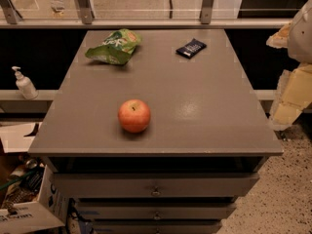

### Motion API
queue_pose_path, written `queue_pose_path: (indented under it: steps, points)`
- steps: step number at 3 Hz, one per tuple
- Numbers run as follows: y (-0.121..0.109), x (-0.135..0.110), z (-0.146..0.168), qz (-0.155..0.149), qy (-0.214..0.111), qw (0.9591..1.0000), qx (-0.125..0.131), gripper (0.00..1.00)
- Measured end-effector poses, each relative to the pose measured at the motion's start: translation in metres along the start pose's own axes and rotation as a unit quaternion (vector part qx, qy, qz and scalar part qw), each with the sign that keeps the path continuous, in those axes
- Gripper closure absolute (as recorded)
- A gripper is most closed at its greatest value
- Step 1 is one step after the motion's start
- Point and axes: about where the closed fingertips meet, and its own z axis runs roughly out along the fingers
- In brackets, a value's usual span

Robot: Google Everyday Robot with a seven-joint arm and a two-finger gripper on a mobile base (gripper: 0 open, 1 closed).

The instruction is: Move apple near rxbar blueberry

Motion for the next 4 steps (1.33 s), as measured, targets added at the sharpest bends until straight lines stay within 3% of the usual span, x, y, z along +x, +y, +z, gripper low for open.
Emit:
queue_pose_path:
  steps: [2,4]
  points:
    - [-0.004,-0.004,0.004,0.004,-0.015,0.9999,0.004,0.00]
    - [-0.011,-0.016,0.033,0.010,-0.063,0.9980,0.003,0.00]
